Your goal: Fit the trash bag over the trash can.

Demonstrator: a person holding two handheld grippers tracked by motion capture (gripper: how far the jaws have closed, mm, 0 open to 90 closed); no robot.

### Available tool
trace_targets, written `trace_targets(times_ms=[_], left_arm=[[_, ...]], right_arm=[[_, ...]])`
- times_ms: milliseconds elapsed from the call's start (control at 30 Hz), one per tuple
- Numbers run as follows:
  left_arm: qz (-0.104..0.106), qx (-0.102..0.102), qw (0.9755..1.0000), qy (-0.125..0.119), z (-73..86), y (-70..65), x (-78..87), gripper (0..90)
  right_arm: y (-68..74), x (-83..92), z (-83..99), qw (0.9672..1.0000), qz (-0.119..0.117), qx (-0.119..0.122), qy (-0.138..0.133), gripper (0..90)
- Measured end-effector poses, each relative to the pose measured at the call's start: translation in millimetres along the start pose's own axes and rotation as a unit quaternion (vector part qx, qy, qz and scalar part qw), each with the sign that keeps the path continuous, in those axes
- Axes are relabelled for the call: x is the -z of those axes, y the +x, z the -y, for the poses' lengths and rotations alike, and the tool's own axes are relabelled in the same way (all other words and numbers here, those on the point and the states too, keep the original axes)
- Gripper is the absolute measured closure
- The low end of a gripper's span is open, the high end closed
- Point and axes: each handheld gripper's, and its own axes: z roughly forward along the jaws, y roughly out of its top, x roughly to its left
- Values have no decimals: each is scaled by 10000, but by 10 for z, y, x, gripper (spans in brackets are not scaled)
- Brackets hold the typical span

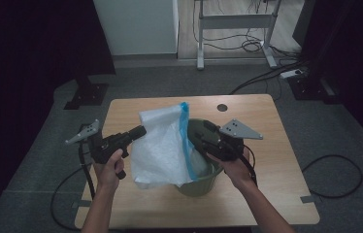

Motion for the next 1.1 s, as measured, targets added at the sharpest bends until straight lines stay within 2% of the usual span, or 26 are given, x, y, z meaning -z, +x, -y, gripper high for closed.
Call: trace_targets(times_ms=[267, 367, 467, 567, 700, 800, 833, 867, 900, 967, 1033, 1100], left_arm=[[-33, 23, 10000, -30, 18, 1, 12, 896], [-101, 40, 9999, -19, 27, 13, 9, 896], [-202, 12, 9998, 40, 32, 18, -1, 896], [-278, 8, 9996, 86, 38, 27, -13, 896], [-359, 83, 9993, 89, 52, 47, -34, 896], [-418, 119, 9990, 113, 60, 56, -48, 896], [-418, 119, 9990, 113, 60, 56, -48, 896], [-437, 138, 9989, 101, 61, 50, -53, 896], [-439, 143, 9989, 99, 60, 48, -54, 896], [-439, 142, 9989, 98, 59, 44, -54, 896], [-422, 143, 9989, 113, 57, 44, -54, 896], [-378, 161, 9991, 104, 60, 44, -57, 896]], right_arm=[[77, -13, 86, 9992, -309, -209, 172, 487], [177, -4, 96, 9975, -612, -243, 268, 440], [292, 99, 109, 9964, -803, -134, 257, 406], [409, 231, 134, 9946, -1003, -130, 238, 373], [607, 423, 193, 9924, -1213, -56, 178, 320], [775, 475, 288, 9923, -1207, 69, 269, 286], [775, 475, 288, 9923, -1207, 69, 269, 286], [843, 453, 349, 9937, -1044, 189, 363, 278], [857, 439, 370, 9941, -989, 199, 390, 283], [872, 390, 416, 9948, -813, 187, 576, 350], [870, 369, 453, 9948, -788, 175, 628, 571], [868, 372, 461, 9960, -638, 181, 595, 721]])
